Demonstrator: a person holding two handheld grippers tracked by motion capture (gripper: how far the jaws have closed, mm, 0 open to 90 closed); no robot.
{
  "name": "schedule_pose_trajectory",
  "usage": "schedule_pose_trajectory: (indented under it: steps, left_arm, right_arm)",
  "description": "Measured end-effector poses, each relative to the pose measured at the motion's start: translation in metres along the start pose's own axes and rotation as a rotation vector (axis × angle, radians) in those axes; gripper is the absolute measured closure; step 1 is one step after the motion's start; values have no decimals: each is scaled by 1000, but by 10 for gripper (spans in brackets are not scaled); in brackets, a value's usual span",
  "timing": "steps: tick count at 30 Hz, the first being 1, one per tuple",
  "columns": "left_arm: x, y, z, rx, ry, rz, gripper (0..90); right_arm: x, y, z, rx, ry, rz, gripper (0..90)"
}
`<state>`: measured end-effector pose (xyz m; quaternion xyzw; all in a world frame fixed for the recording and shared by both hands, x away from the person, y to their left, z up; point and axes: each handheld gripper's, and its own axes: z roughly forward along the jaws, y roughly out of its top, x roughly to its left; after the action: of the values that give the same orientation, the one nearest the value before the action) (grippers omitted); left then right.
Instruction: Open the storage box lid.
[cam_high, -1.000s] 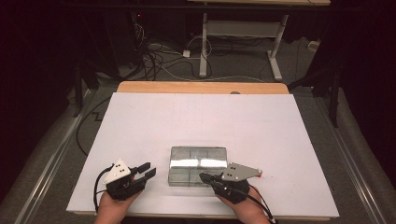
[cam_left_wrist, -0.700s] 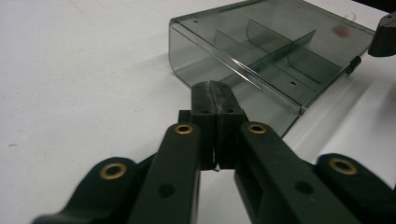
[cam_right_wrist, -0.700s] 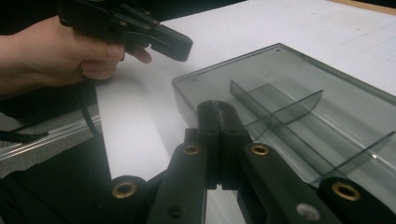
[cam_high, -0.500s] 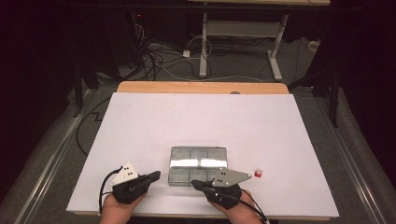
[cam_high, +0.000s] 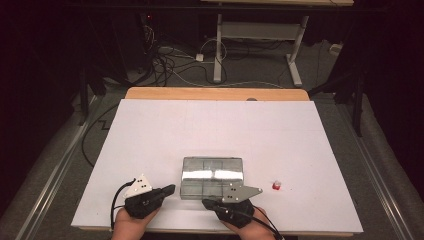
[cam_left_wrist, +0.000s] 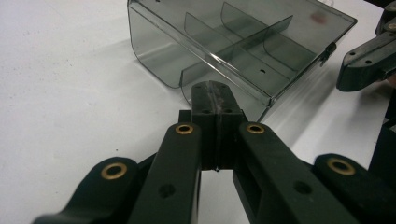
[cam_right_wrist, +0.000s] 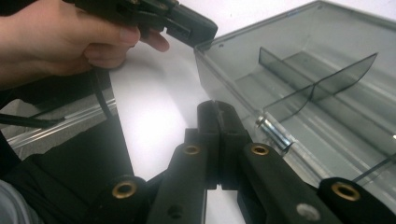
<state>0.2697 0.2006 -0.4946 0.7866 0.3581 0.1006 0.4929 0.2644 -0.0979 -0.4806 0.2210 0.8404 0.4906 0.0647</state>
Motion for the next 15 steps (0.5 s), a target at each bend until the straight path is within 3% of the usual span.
schedule_pose_trajectory:
  steps: [15]
  left_arm:
    - [-2, 1, 2, 17, -11, 10, 877]
  right_arm:
    - [-4, -8, 4, 76, -38, 32, 900]
